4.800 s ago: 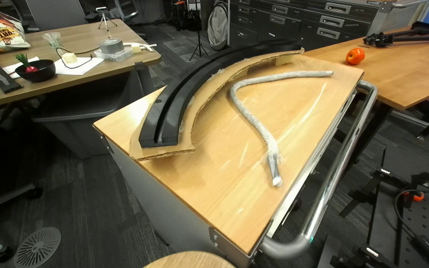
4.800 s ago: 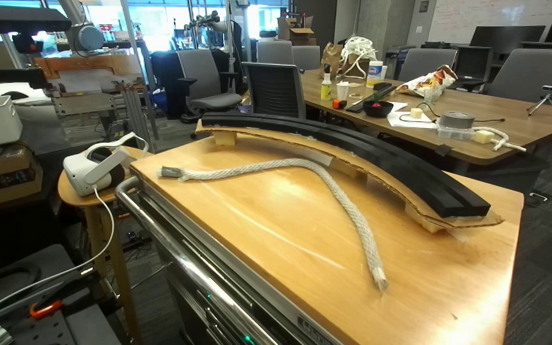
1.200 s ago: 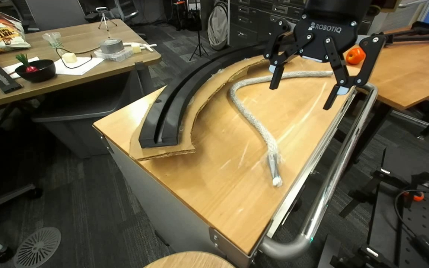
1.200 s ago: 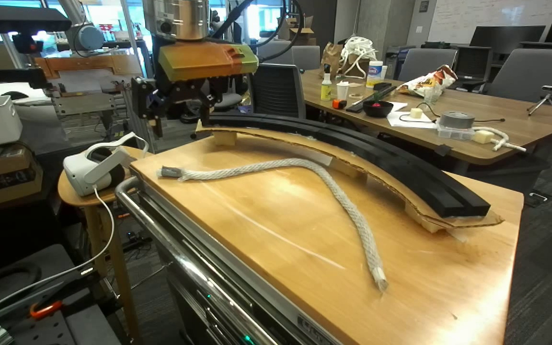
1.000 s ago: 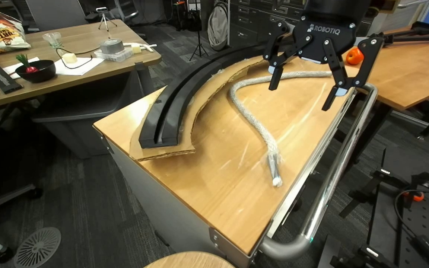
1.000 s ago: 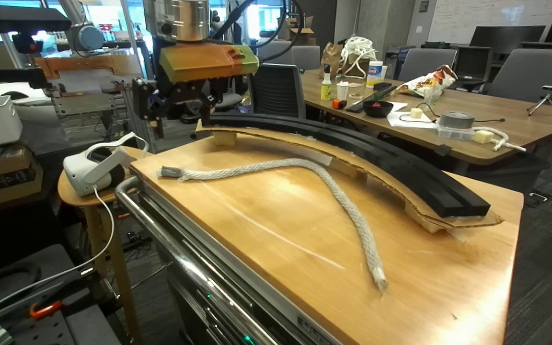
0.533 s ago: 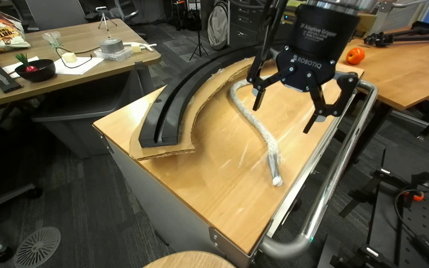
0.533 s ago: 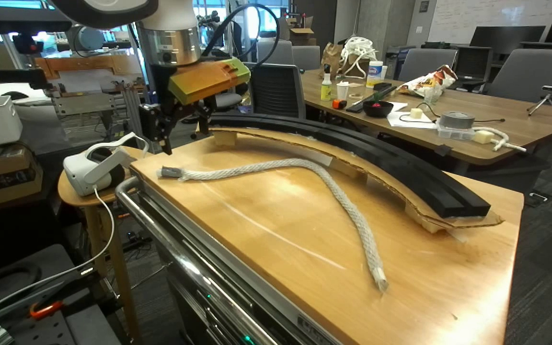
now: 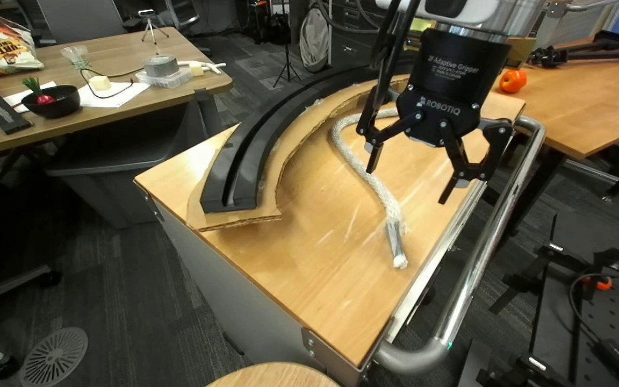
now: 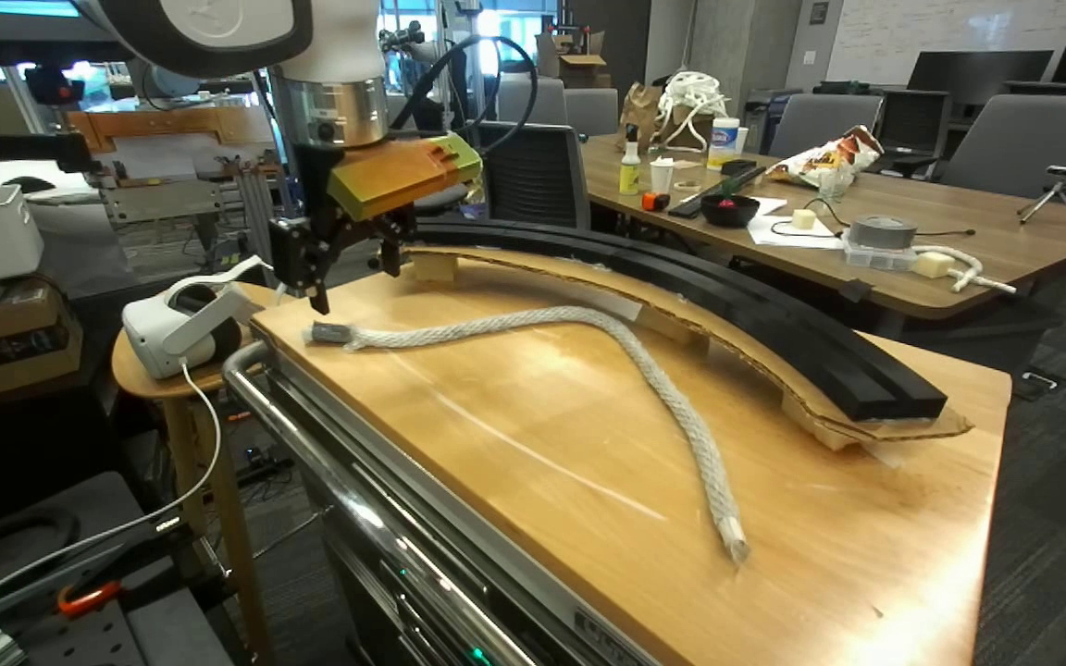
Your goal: Place the white rope on the curved black board
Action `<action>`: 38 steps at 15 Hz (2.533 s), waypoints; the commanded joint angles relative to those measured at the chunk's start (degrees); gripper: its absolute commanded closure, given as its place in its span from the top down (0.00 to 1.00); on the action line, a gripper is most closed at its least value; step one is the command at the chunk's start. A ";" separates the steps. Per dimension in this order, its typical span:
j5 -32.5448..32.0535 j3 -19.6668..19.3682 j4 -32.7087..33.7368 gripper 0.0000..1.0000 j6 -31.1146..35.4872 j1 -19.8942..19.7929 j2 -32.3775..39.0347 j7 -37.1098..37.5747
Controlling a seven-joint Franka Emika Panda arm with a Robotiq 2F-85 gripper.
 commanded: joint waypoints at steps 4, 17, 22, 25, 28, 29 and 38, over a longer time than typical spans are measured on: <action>-2.19 2.87 0.52 1.00 5.37 -0.44 4.43 7.04; -5.94 4.56 2.61 0.26 5.15 -1.24 10.14 15.31; -4.17 4.29 3.33 0.04 4.22 -1.47 9.99 14.00; -4.37 4.37 3.52 0.11 4.34 -1.73 9.05 14.19; -5.30 4.28 3.88 0.12 4.83 -2.02 7.49 14.67; -5.72 4.22 3.93 0.12 5.41 -2.16 6.99 15.20; -14.88 4.48 6.20 0.12 12.37 -2.27 -0.75 18.45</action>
